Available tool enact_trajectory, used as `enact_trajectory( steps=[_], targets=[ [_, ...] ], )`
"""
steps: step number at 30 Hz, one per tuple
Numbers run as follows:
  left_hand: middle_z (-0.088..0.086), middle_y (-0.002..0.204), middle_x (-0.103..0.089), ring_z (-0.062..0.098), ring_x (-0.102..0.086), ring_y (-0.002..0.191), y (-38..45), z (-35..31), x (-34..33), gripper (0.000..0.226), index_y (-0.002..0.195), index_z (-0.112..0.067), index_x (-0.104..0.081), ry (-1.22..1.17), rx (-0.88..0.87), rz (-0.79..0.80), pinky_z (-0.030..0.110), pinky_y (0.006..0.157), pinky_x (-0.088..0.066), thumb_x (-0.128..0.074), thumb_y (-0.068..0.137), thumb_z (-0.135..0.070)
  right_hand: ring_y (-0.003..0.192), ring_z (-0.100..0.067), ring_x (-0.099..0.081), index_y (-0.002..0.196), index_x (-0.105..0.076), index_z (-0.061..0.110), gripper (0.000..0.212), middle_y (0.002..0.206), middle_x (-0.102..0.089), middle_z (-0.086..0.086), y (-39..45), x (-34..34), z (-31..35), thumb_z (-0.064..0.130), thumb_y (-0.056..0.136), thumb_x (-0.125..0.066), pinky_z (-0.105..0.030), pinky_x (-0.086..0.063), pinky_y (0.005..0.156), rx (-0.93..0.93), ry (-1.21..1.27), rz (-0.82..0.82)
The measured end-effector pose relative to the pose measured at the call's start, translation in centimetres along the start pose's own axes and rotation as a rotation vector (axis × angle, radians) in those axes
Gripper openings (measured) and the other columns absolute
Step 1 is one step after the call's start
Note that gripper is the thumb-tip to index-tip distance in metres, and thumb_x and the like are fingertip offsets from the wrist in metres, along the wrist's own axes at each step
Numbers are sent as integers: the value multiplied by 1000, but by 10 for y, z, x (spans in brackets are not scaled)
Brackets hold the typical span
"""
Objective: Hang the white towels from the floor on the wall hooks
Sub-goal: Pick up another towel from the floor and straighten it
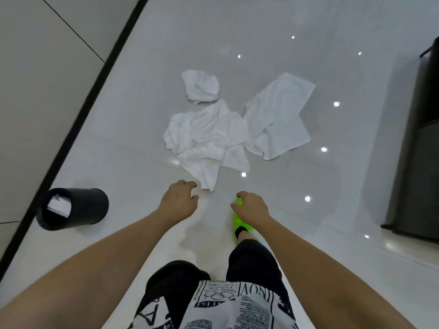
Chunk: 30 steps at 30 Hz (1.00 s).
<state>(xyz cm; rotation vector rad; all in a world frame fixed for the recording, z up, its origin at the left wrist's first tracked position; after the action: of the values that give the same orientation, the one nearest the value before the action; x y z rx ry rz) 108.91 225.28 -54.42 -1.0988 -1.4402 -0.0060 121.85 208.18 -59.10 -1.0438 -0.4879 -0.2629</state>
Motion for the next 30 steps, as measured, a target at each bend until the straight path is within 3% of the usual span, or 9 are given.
enact_trajectory(
  steps=[7, 10, 12, 18, 24, 27, 30],
  targets=[
    [14, 128, -55, 30, -52, 117, 99, 29, -23, 41, 132, -14, -56, -51, 90, 90, 32, 94, -39, -58, 93, -27, 122, -26, -54, 135, -56, 14, 50, 131, -61, -7, 127, 2, 13, 40, 94, -56, -32, -43, 96, -39, 44, 72],
    [16, 125, -57, 32, -52, 118, 154, 52, -51, 40, 129, -13, -58, -65, 91, 108, 34, 97, -37, -59, 92, -25, 109, -29, -60, 113, -68, 7, 36, 111, -68, -11, 186, -23, 13, 35, 92, -57, -34, -49, 87, -81, 49, 81],
    [16, 127, -56, 32, -52, 118, 195, 73, -77, 40, 130, -14, -57, -72, 79, 137, 34, 97, -37, -59, 92, -26, 105, -31, -61, 103, -70, 7, 31, 107, -69, -12, 225, -52, 12, 33, 90, -58, -36, -51, 84, -120, 32, 76],
    [12, 125, -58, 28, -54, 112, 323, 157, -183, 38, 128, -14, -58, -154, 49, 201, 29, 90, -36, -56, 92, -25, 107, -30, -61, 107, -68, 9, 31, 110, -69, -11, 355, -188, 1, 35, 91, -60, -33, -46, 84, -211, 80, 113],
    [12, 127, -56, 28, -54, 114, 411, 243, -276, 38, 130, -13, -57, -72, 6, 309, 28, 92, -37, -54, 94, -25, 110, -37, -55, 120, -45, 8, 53, 116, -57, -17, 467, -305, -25, 41, 85, -67, -40, -45, 86, -373, 73, 51],
    [13, 127, -55, 29, -55, 112, 430, 268, -293, 39, 131, -14, -57, -30, 45, 325, 27, 91, -38, -54, 94, -28, 106, -36, -58, 110, -51, 8, 27, 113, -59, -17, 488, -330, -36, 23, 89, -57, -37, -45, 81, -425, 79, 8],
    [13, 128, -55, 30, -55, 113, 429, 271, -290, 39, 130, -15, -57, 30, 36, 362, 30, 93, -40, -54, 94, -29, 96, -36, -61, 85, -55, 11, 7, 100, -66, -17, 482, -329, -39, 13, 90, -51, -32, -41, 71, -409, 109, -69]
  ],
)
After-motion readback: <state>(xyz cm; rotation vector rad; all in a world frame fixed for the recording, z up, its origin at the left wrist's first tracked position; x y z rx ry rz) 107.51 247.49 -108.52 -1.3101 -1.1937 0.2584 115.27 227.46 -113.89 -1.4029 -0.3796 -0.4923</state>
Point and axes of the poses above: each hand's wrist, its own y-axis towards the middle knuckle, its own x-axis out of the back of the hand, z = x × y, the point moved 3 cm from there along y, towards the middle knuckle
